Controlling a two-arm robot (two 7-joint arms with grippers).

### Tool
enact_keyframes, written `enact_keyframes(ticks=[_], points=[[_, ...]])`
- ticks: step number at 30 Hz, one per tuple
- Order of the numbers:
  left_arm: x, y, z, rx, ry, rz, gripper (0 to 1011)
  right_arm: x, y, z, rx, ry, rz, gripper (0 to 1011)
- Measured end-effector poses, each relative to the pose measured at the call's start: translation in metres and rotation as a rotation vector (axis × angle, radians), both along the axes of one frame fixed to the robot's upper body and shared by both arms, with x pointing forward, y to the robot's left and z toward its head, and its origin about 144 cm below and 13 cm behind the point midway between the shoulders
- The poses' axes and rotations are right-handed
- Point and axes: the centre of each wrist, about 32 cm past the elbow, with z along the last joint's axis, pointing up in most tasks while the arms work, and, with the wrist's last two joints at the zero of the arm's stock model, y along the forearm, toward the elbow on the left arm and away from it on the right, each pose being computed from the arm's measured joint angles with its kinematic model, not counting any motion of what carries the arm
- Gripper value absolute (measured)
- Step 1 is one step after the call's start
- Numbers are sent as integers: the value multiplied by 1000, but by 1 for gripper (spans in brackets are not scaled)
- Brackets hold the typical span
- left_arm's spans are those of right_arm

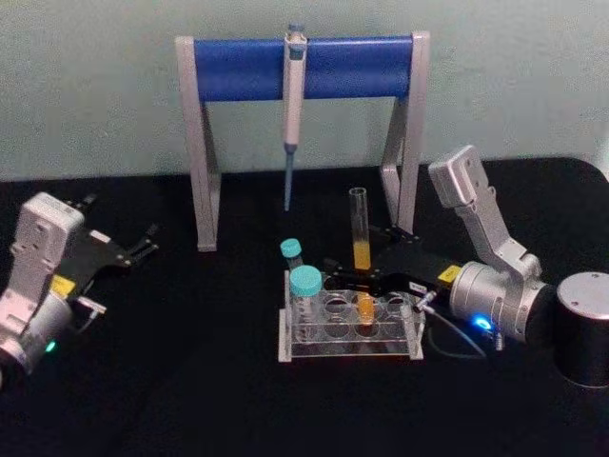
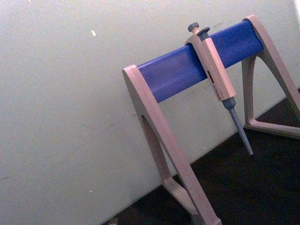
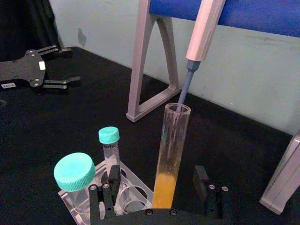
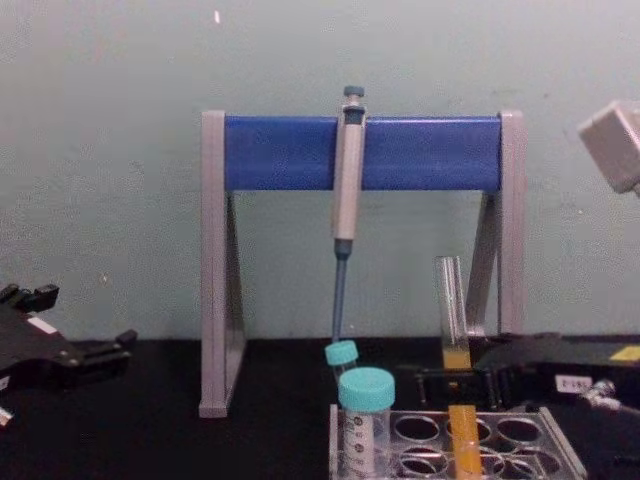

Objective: Pick up the test tube from the test tube rack, shake it, then place it back into the test tube rack.

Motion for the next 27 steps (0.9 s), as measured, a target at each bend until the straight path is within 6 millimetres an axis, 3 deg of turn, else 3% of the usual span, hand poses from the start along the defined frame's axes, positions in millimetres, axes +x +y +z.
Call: enact_keyframes(ticks=[17,27], points=[[0,0,0,0,0,0,1001,0,1,0,-3,-6,-7,986],[0,0,0,0,0,0,1001,0,0,0,-2,-6,-7,736]])
